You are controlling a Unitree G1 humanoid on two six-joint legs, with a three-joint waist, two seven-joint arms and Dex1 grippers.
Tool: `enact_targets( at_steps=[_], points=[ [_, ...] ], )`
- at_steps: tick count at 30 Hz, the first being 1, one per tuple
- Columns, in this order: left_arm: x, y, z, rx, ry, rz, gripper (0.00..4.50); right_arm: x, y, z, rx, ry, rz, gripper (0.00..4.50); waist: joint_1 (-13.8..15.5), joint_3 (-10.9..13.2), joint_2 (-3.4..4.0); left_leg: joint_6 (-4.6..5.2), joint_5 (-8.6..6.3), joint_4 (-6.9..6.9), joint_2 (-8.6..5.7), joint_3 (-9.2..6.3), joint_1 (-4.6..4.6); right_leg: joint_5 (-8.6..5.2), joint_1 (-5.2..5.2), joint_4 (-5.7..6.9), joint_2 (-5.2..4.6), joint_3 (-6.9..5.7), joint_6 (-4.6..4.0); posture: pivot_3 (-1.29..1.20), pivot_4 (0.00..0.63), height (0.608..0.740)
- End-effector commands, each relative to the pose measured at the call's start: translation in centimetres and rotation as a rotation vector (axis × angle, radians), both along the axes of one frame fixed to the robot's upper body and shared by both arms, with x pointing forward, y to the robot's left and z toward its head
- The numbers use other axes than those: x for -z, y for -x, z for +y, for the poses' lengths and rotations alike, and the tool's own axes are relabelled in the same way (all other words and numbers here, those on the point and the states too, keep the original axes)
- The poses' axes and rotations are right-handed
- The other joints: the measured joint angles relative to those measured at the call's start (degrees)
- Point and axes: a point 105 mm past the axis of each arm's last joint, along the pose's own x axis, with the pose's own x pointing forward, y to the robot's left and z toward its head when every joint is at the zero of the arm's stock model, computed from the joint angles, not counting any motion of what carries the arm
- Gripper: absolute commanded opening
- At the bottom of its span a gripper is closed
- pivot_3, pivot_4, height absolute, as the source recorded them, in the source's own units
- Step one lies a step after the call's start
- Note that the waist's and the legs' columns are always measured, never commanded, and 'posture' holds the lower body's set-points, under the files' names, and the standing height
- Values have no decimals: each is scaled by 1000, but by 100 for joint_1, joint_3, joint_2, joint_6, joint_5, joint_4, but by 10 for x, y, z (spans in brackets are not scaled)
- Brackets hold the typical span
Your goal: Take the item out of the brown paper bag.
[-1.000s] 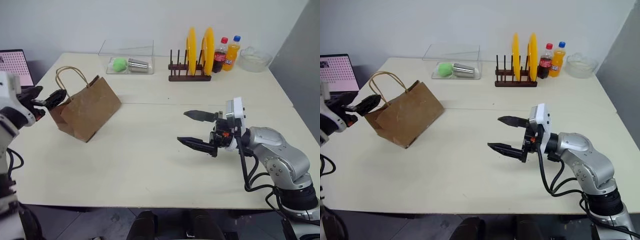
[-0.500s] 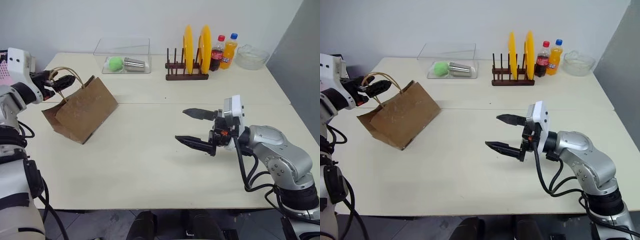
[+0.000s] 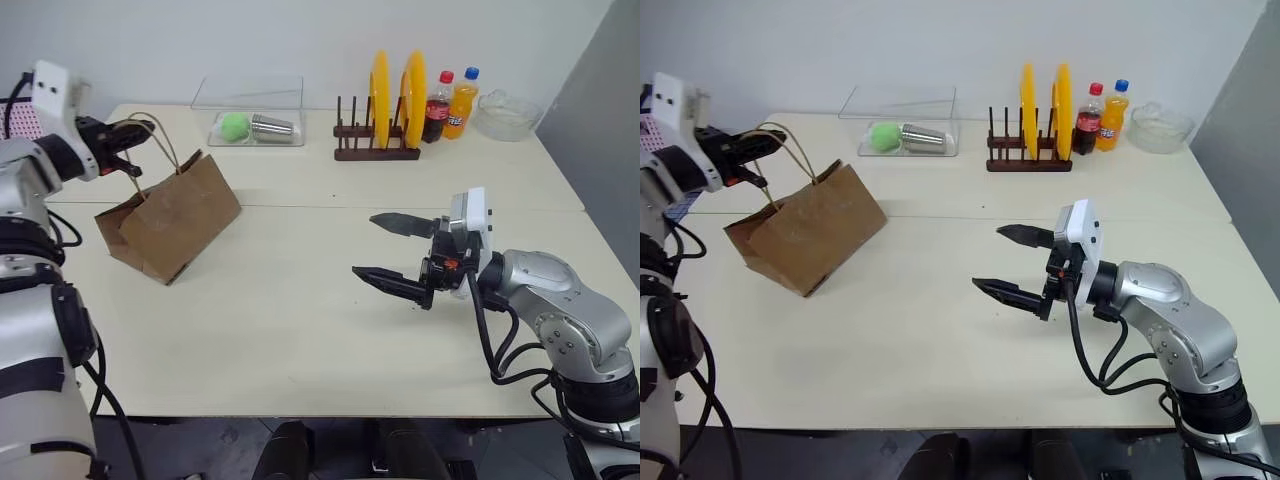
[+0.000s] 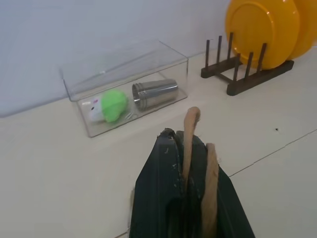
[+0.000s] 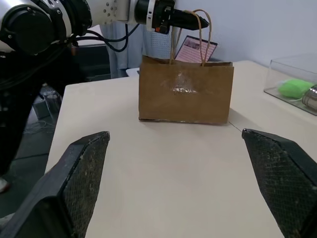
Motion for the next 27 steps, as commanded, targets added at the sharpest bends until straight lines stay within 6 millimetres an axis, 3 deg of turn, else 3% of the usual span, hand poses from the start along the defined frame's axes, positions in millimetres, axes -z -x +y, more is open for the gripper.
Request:
enact_targets(
  at_steps=[1, 7, 12, 16, 21, 27],
  points=[
    [-40, -1, -22, 73, -35, -122, 25, -8, 5, -4, 32, 5, -52, 4500, 3, 4, -7, 0, 0, 4, 0, -4, -10, 0, -5, 0, 0, -4, 0, 0, 150, 740],
    [-63, -11, -67, 192, -64, -174, 25, 0, 8, -13, 92, 27, -25, 4500, 4, 10, -17, 0, 0, 14, -4, -11, -36, 17, -16, -5, -3, -15, -24, 0, 150, 740],
    [-69, -18, -107, 295, -79, -192, 25, 9, 11, -19, 144, 35, 7, 4500, -1, 11, -19, 0, 0, 13, -3, -11, -39, 17, -20, -2, -2, -18, -25, 0, 150, 740],
    [-66, -26, -150, 381, -70, -191, 25, 18, 16, -25, 208, 32, 32, 4500, 1, 12, -20, 0, 0, 13, -3, -13, -41, 17, -20, -1, -2, -20, -24, 0, 150, 740],
    [-55, -29, -186, 458, -88, -173, 25, 26, 21, -31, 273, 30, 63, 4500, -42, 13, -21, 0, 0, 15, -3, -3, -39, 17, -23, 3, -1, -10, -24, 0, 150, 740],
    [-46, -32, -206, 480, -122, -159, 25, 30, 26, -34, 339, 18, 76, 4500, -55, 13, -22, -1, 1, 15, 0, -4, -36, 16, -25, 11, 3, -10, -22, 0, 150, 740]
  ],
)
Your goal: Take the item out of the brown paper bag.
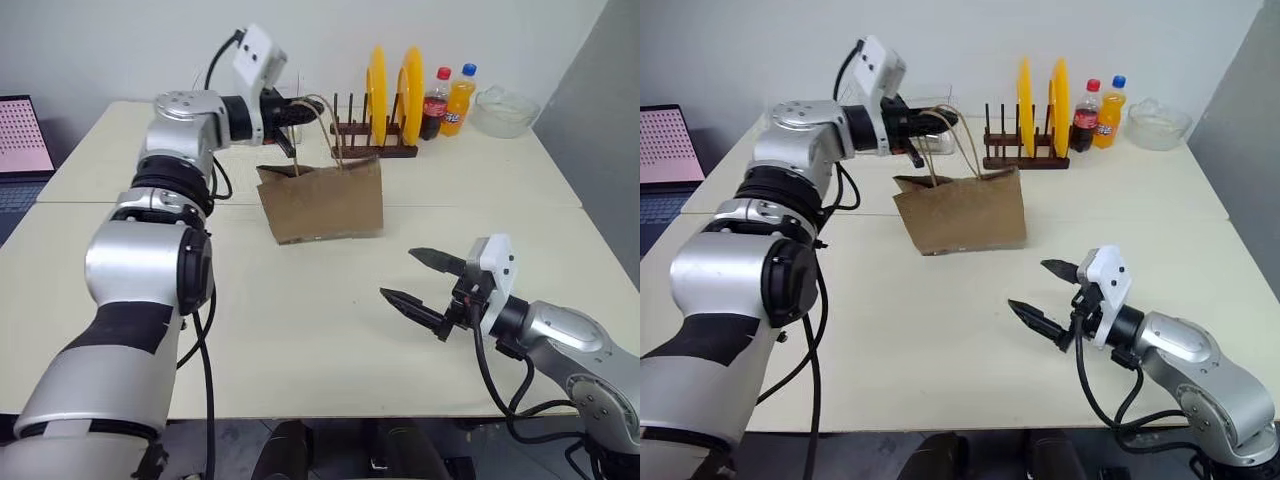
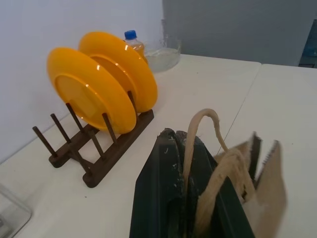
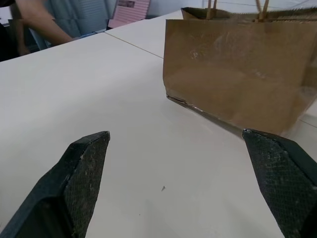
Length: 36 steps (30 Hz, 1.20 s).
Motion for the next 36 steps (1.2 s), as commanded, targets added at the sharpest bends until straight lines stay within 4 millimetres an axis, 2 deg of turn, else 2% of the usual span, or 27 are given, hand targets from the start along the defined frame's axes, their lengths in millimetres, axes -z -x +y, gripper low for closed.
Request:
enact_targets(
  at_steps=[1, 9, 19, 22, 29, 36],
  points=[
    [-32, 4, -10, 9, -14, -115, 25, -11, 6, -1, 33, -16, -56, 4500, 1, 0, 0, 0, 0, 0, 0, 0, 0, 0, 0, 0, 0, 1, 1, 0, 150, 740],
    [-18, 2, -17, 20, -53, -88, 25, -13, 7, -2, 78, -14, -83, 4500, 6, 0, 0, 1, 0, 22, -2, 1, -3, -14, 3, 8, 0, 3, 25, 0, 150, 740],
    [-1, 2, -15, 34, -110, -68, 25, -16, 4, 1, 74, -16, -90, 4500, 6, 0, 0, 2, -1, 60, -4, 2, -1, -16, 3, 54, 0, 6, 27, 0, 150, 740],
    [3, 2, -14, 33, -140, -64, 608, -17, 4, 2, 69, -19, -91, 4500, 6, 0, 0, 2, -1, 60, -4, 2, 0, -16, 3, 57, 0, 6, 27, 0, 150, 740],
    [5, 4, -5, 41, -189, -81, 2825, -19, 4, 4, 55, -24, -96, 4500, 5, 0, 0, 2, -1, 61, -4, 6, 4, -16, 3, 63, 0, 11, 27, 0, 150, 740],
    [11, 11, 16, 76, -229, -56, 2825, -18, 4, 8, 31, -12, -91, 4500, 0, 0, 0, 2, -1, 61, -4, 7, 7, -16, 2, 67, 1, 11, 26, 0, 150, 740]
  ],
)
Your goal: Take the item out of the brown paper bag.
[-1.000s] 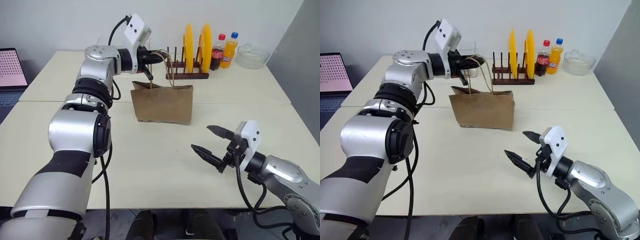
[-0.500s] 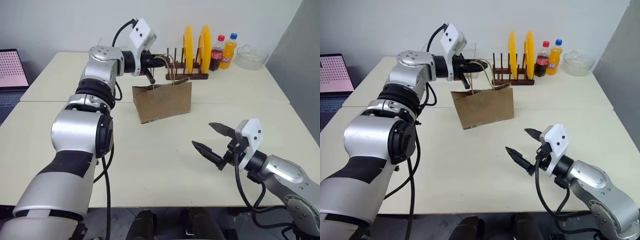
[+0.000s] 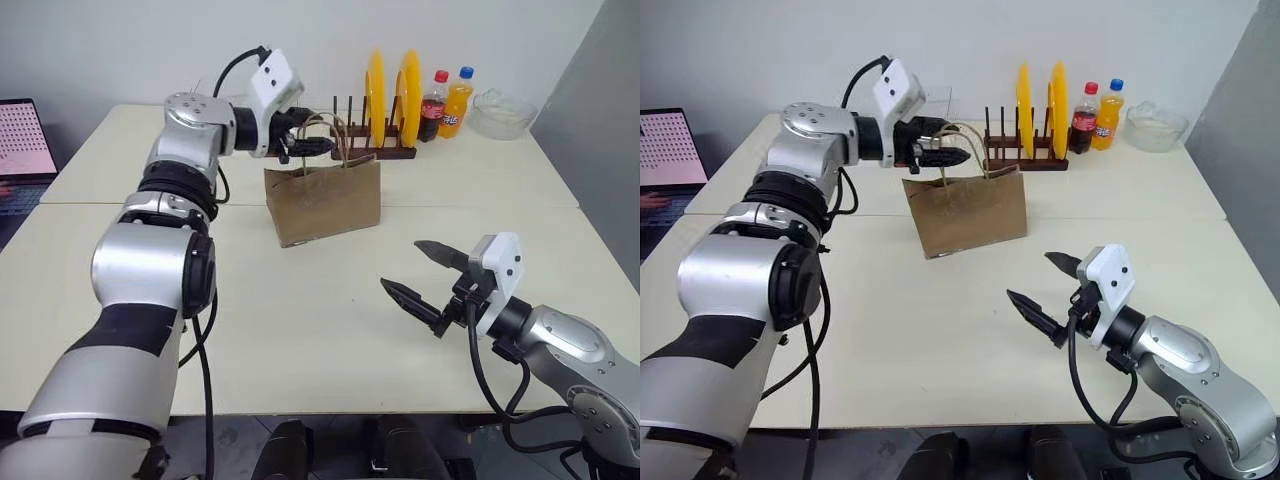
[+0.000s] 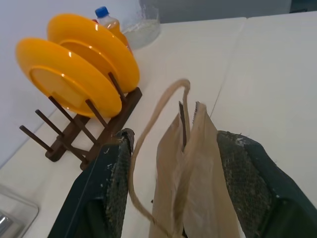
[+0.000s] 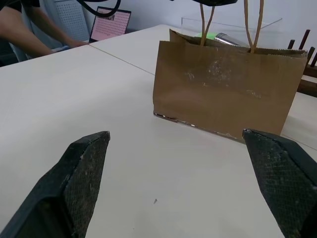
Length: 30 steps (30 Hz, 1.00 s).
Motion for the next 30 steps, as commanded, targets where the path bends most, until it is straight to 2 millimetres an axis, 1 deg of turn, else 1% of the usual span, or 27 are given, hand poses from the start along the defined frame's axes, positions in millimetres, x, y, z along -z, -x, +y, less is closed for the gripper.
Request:
enact_targets(
  at_steps=[1, 9, 11, 14, 18, 21, 23, 26, 30],
  points=[
    [-7, 6, 11, 30, -30, -25, 2825, -6, 3, 5, -33, 7, -31, 4500, -1, 0, 0, 0, 0, 0, 0, 0, 0, 0, 0, 1, 0, 0, 0, 0, 150, 740],
    [-1, 15, 29, 62, -8, -1, 2825, -8, -1, 8, -50, 16, -40, 4500, 1, 0, 0, 0, 0, 4, 0, -1, -1, 0, 0, 1, 0, 1, -1, 0, 150, 740],
    [-3, 17, 33, 65, 8, -8, 2825, -10, -3, 7, -47, 22, -50, 4500, 0, 0, 0, 0, 0, 4, 0, -2, 0, 0, 0, 3, 0, 0, -1, 0, 150, 740],
    [-9, 23, 45, 50, 47, -35, 2825, -13, -7, 6, -33, 28, -71, 4500, -16, 0, 0, 0, 0, 4, 2, -2, 1, 0, 0, 4, 0, 2, -1, 0, 150, 740],
    [-1, 38, 65, 12, 56, -54, 2825, -14, -10, 6, -36, 39, -85, 4500, -84, -1, 1, 0, 0, 2, 2, 0, 9, 3, 0, 10, 0, 12, -7, 0, 150, 740],
    [7, 47, 74, -42, 77, -56, 2825, -13, -12, 8, -49, 57, -99, 4500, -82, -1, 1, -1, 0, 3, 3, -2, 10, 15, 0, 12, 0, 11, -29, 0, 150, 740],
    [11, 54, 79, -74, 98, -48, 2825, -14, -14, 9, -57, 68, -110, 4500, -83, -1, 1, -1, 0, 4, 3, -2, 9, 16, 1, 12, 0, 12, -29, 0, 150, 740],
    [18, 61, 81, -116, 121, -52, 2825, -15, -19, 10, -68, 68, -117, 4500, -81, -1, 1, -1, 0, 6, 2, -2, 10, 16, 1, 11, 0, 13, -29, 0, 150, 740],
    [18, 64, 73, -131, 163, -63, 2825, -15, -22, 14, -95, 66, -120, 4500, -60, -1, 1, -1, 1, 6, 2, -1, 12, 16, 4, 11, -1, 12, -30, 0, 150, 740]
  ],
)
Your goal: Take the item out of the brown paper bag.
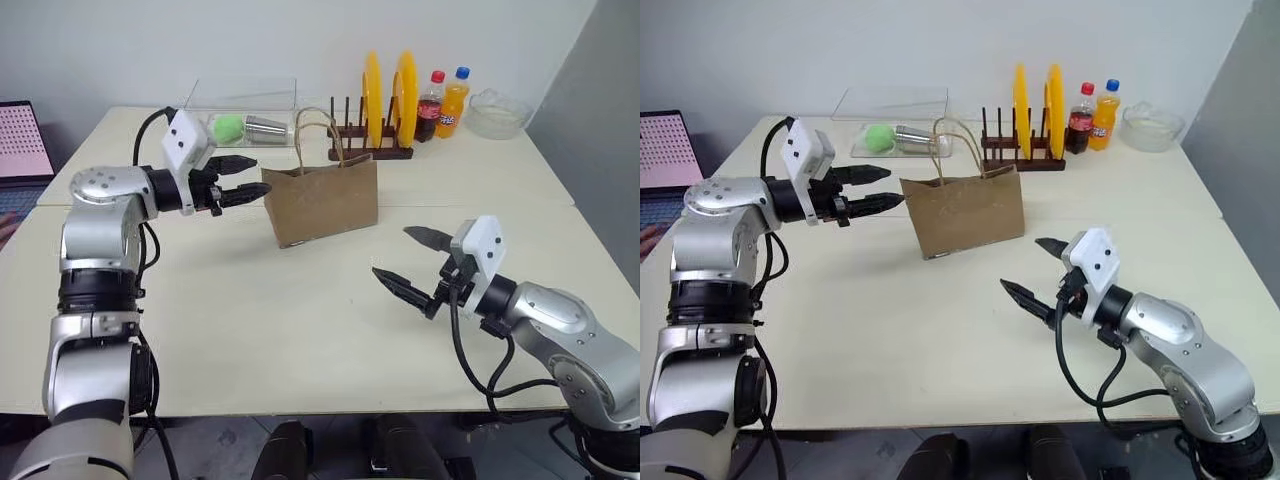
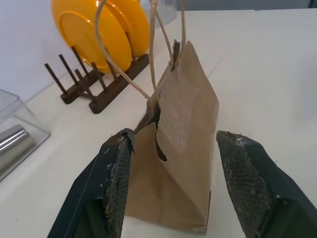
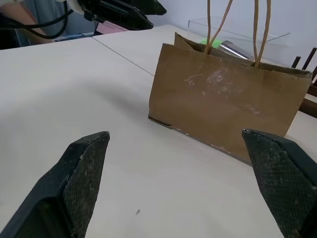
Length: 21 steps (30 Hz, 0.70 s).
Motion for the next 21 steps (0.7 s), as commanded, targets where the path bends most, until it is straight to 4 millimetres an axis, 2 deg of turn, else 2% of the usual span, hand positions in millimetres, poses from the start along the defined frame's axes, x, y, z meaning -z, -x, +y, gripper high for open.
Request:
enact_targets(
  at_steps=[1, 4, 6, 12, 15, 16, 18, 21],
  points=[
    [-24, 7, -8, 4, 59, -81, 2825, -11, 2, 6, -41, -6, -58, 4500, 11, 0, 0, 0, 0, 0, 0, -1, -1, 0, 0, -1, 0, -1, 0, 0, 150, 740],
    [-29, 13, -6, -28, 108, -106, 2825, -18, -10, -1, 12, -1, -86, 4500, 6, 0, 0, 0, 0, 0, -1, 2, 0, 0, 1, -2, -1, 2, 0, 0, 150, 740],
    [-28, 22, -5, -55, 131, -122, 2825, -25, -26, -8, 66, 44, -130, 4500, -20, 0, 1, 0, 0, 0, -1, 5, 3, 1, 0, -1, -1, 5, -1, 0, 150, 740],
    [-6, 75, -5, -185, 231, -95, 2825, -52, -66, -22, 139, 96, -215, 4500, -42, 0, 2, -1, -1, -15, 0, 14, 38, 1, 6, 1, 3, 35, -2, 0, 150, 740],
    [16, 104, -14, -234, 263, -65, 2870, -66, -92, -21, 161, 120, -253, 3562, -18, 0, 3, -2, -1, -15, 0, 14, 43, 1, 15, -2, 3, 34, -3, 0, 150, 740],
    [20, 109, -16, -244, 265, -61, 2870, -69, -97, -20, 163, 127, -262, 3184, -16, 0, 3, -1, -1, -14, -2, 19, 47, 1, 20, -3, 2, 39, -3, 0, 150, 740],
    [34, 120, -23, -267, 269, -43, 2870, -81, -122, -8, 162, 181, -302, 2456, -14, 1, 4, -1, -1, -11, -2, 22, 50, 2, 22, -3, 3, 41, -4, 0, 150, 740],
    [45, 129, -31, -280, 275, -27, 2870, -91, -153, 7, 166, 260, -353, 1368, -29, 1, 5, -1, 0, -14, -2, 32, 61, 1, 24, -1, 5, 48, -7, 0, 150, 740]
  ],
)
